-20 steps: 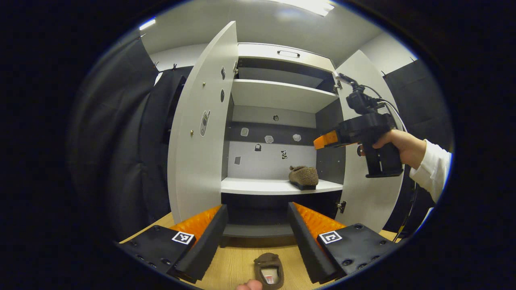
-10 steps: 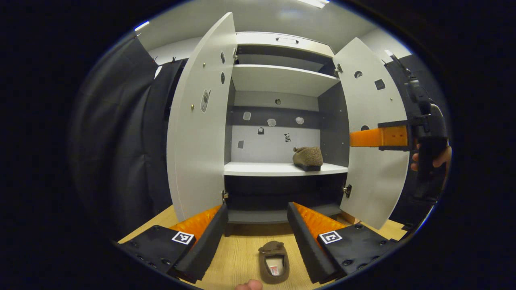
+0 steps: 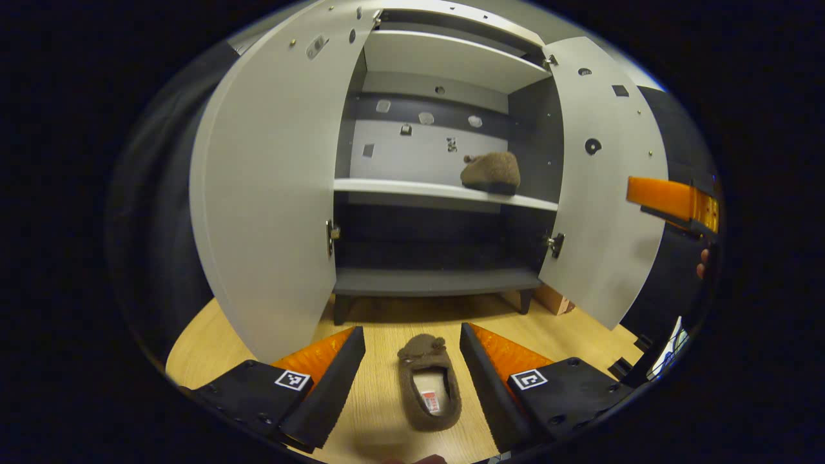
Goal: Grab one shoe with the right hand and put it into the shoe cabinet, grab the other shoe with the left hand and put it into the shoe cabinet; then close the right door with the right hand and the left door with the left hand.
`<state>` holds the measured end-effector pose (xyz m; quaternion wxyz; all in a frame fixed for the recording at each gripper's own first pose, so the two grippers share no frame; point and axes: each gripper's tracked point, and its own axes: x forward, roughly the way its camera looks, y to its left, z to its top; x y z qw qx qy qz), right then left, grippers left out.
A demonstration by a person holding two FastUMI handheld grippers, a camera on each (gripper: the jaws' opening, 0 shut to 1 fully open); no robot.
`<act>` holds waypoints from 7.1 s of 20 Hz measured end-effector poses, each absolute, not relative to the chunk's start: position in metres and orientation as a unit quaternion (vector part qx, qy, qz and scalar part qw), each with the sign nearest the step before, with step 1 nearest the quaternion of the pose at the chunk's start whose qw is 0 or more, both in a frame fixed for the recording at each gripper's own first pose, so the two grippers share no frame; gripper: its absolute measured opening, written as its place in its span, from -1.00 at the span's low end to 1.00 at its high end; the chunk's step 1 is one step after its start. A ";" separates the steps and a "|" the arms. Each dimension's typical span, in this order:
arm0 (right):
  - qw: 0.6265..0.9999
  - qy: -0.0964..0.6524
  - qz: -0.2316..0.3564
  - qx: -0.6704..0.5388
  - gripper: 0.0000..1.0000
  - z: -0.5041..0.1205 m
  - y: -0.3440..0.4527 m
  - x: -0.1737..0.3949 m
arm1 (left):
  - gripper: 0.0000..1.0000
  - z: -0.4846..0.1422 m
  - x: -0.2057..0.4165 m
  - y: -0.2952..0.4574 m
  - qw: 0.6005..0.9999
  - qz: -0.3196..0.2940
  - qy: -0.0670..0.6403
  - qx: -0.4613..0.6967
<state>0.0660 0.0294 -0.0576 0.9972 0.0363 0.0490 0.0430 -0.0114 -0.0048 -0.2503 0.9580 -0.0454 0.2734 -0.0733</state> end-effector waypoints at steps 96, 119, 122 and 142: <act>0.999 0.044 0.010 0.026 0.87 -0.009 0.002 0.001 | 0.94 0.051 0.203 -0.007 0.987 -0.083 0.087 -0.106; 0.993 -0.034 -0.101 -0.044 0.87 0.119 -0.215 0.052 | 0.93 -0.038 0.017 -0.008 0.995 -0.026 0.084 -0.038; 0.997 -0.011 -0.080 -0.017 0.96 0.108 -0.208 0.074 | 0.94 -0.041 0.017 -0.007 0.995 -0.023 0.086 -0.039; 1.000 -0.026 0.000 0.000 0.77 0.105 -0.051 0.094 | 0.94 -0.029 0.024 0.031 0.996 -0.034 0.071 -0.047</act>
